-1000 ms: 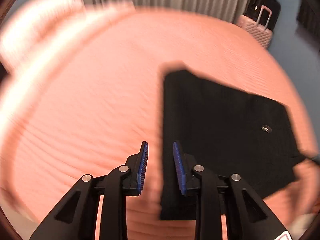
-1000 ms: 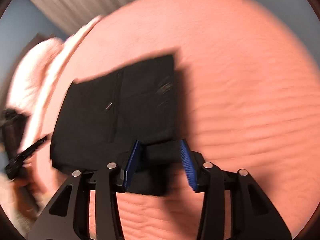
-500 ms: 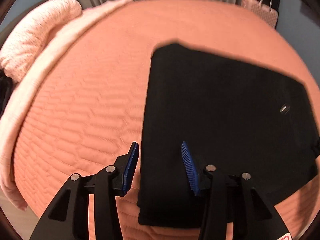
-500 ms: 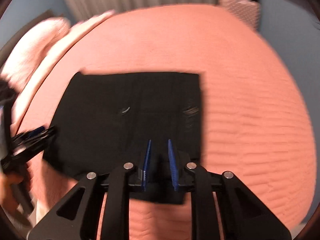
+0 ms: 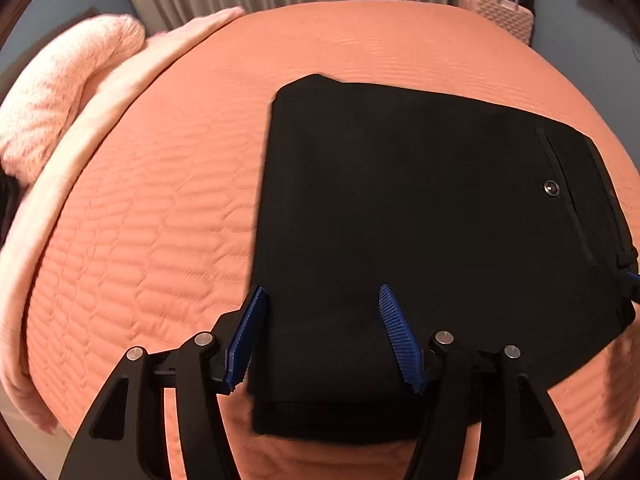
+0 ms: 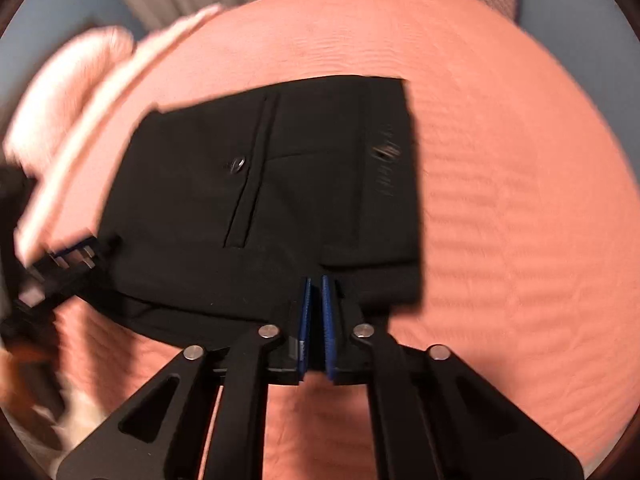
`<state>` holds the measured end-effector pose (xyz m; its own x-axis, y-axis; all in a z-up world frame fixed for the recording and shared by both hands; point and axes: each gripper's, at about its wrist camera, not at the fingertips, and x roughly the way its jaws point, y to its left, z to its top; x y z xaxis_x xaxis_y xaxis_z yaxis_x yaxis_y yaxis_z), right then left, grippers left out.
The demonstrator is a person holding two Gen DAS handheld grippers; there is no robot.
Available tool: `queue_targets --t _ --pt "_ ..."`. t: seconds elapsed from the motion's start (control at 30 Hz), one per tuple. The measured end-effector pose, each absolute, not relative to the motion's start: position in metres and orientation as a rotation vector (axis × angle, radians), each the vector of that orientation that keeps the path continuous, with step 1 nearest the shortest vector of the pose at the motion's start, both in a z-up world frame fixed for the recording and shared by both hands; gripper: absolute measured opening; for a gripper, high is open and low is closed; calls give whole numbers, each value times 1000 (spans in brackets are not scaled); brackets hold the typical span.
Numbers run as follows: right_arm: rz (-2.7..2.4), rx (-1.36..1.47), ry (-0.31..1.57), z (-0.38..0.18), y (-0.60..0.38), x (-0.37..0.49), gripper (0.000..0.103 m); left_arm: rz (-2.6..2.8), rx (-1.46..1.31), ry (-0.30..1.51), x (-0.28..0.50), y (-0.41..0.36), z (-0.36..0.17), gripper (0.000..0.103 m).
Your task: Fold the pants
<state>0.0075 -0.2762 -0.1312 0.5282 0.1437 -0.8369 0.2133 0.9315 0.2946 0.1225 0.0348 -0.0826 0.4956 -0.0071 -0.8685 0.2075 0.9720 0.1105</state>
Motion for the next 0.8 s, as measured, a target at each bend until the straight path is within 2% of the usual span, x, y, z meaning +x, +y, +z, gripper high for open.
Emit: queue_targets --t 0.07,0.1,0.17,0.27,0.37,0.53,0.6,0.63,0.7,0.73,0.8 --pt "-203 291 1044 -126 -287 -2 8 -120 133 1068 125 57 -82 68" --pt "-232 264 1030 -120 -294 -9 8 -117 100 1077 123 67 -80 68" --pt "-200 322 986 -106 -294 -16 8 -68 84 1068 119 71 -66 58" --pt "-107 295 947 -91 -272 -11 8 -103 56 995 108 63 -37 59" --pt "8 240 917 -82 -231 31 8 -165 107 954 120 30 -24 59" --pt "62 196 923 -80 -205 133 9 -171 234 921 207 -20 -22 62" --pt "79 149 990 -95 -199 158 12 -140 300 1006 247 -33 -47 62" --pt "78 122 1045 -111 -202 171 13 -107 340 1056 262 -31 -65 66" --pt "105 170 1074 -131 -229 176 9 -140 285 1097 287 -14 -79 77" --pt "112 264 1063 -133 -247 175 4 -130 243 1106 299 -4 -77 79" --pt "38 330 1025 -123 -267 167 0 -71 179 1072 315 17 -62 70"
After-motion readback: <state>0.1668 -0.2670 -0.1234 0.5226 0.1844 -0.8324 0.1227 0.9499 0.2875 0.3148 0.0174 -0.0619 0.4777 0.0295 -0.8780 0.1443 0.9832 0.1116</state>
